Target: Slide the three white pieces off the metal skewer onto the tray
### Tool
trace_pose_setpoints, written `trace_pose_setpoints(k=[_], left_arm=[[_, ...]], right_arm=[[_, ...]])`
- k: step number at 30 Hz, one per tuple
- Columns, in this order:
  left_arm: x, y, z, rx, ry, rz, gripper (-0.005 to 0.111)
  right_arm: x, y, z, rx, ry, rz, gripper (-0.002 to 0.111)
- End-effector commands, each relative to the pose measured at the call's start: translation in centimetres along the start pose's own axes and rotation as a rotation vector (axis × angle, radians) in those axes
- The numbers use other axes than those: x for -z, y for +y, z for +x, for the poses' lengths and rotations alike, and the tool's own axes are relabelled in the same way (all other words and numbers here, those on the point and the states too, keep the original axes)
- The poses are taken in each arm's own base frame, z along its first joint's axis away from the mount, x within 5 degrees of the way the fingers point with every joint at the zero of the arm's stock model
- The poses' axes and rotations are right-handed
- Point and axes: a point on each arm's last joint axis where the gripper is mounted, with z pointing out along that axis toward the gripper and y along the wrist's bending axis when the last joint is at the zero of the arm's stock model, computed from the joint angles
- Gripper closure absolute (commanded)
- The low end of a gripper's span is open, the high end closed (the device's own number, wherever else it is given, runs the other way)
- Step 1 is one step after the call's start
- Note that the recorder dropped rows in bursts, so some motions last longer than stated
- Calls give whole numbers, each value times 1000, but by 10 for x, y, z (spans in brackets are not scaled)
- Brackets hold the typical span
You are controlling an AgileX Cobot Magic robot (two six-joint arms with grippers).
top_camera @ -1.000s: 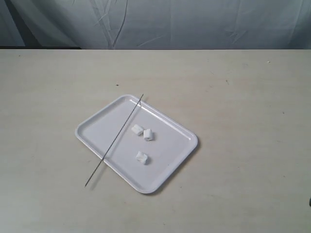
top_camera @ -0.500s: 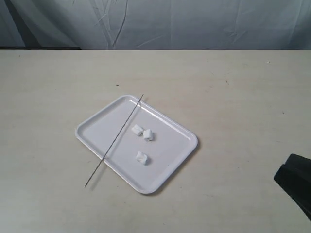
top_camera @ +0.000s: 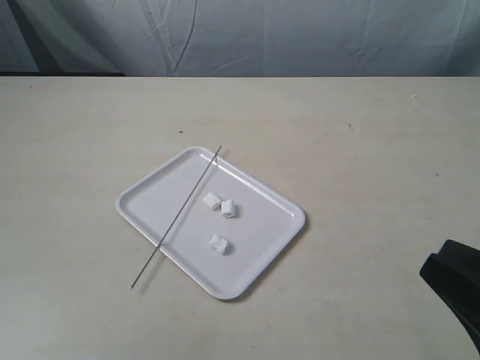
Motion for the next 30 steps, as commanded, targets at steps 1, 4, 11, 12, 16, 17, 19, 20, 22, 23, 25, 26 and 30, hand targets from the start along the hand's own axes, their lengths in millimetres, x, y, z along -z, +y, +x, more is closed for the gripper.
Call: trace_pose_setpoints(k=[1, 4, 11, 12, 16, 17, 19, 20, 22, 23, 25, 26, 30], left_arm=[[0, 6, -2, -74, -33, -97, 80], [-1, 11, 1, -151, -23, -176, 96], [-2, 25, 20, -316, 73, -309, 107], [-3, 27, 25, -313, 87, -323, 107], [-4, 35, 43, -227, 125, -378, 107], [-4, 37, 46, -210, 131, -393, 107], [-3, 39, 44, -209, 100, -428, 107], [-3, 40, 44, -217, 101, -442, 107], [-2, 42, 44, -235, 103, -476, 107], [-1, 43, 44, -231, 101, -488, 107], [0, 44, 46, -225, 126, -507, 107], [0, 45, 46, -223, 125, -510, 107], [0, 45, 45, -251, 132, -517, 107]], right_arm=[[0, -1, 0, 8, -2, 6, 75], [0, -1, 0, 8, -2, 6, 75], [1, -9, -3, 172, -37, 116, 75], [1, -11, -3, 186, -41, 147, 75], [2, -20, -8, 202, -95, 311, 75], [3, -22, -9, 225, -101, 343, 75], [4, -25, -11, 304, -109, 399, 75], [5, -27, -13, 345, -123, 431, 75], [8, -29, -19, 417, -163, 483, 75], [9, -30, -21, 427, -188, 504, 75], [10, -31, -23, 445, -203, 516, 75], [10, -31, -23, 444, -201, 516, 75], [10, -31, -23, 440, -205, 525, 75]])
